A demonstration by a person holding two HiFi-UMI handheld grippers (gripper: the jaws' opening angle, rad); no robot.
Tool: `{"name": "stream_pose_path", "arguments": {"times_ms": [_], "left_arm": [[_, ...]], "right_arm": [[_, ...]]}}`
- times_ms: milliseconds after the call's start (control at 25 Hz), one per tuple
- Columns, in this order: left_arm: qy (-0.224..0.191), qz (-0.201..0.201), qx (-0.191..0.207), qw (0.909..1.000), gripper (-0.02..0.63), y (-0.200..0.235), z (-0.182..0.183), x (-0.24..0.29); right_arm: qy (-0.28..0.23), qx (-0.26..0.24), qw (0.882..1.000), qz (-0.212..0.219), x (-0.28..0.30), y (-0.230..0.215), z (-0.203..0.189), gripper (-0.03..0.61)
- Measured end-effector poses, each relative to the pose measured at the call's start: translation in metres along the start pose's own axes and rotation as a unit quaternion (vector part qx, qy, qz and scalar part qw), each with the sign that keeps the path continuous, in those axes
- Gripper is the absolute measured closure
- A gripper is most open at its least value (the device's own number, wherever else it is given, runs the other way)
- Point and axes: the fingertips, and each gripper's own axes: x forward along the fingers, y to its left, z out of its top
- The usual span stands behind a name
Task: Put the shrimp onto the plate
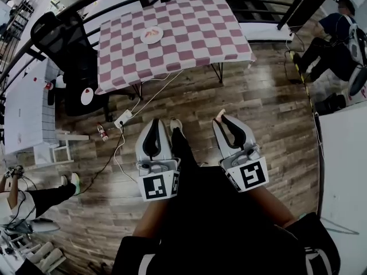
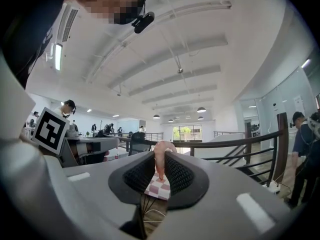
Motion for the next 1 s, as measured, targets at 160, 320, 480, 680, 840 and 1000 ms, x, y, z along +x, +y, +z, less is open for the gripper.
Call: {"name": "stream_pose_path", "arguments": {"times_ms": [160,320,480,680,840,1000], "left_arm": [[0.007,0.004,-0.004,1.0000,0.604,0.032,-0.006,0.043],[0.016,0.005,-0.009,0.9998,0.604,0.065,-0.010,0.088],[0.029,-0.003,-0.018,0.9994,0.604,0.092,-0.018,0.133],[0.025,-0.015,-0.022,0.9993,0.604,0.129,-0.016,0.188],[0.017,-0.018,-0.026,0.9994,0.604,0.158,-0.015,0.225],[0.034,-0.022,-0.032,0.9987,0.604,0.184,-0.020,0.252]], "right_arm": [[0.009,-0.002,1.000,0.007,0.055,-0.005,0.000,0.520],[0.016,-0.006,1.000,0.017,0.113,-0.010,0.005,0.521],[0.030,-0.006,0.999,0.015,0.166,-0.018,0.008,0.522],[0.036,-0.008,0.999,0.015,0.237,-0.022,0.016,0.522],[0.034,-0.012,0.999,0.019,0.286,-0.021,0.024,0.522],[0.041,-0.015,0.999,0.029,0.330,-0.015,0.026,0.521]]}}
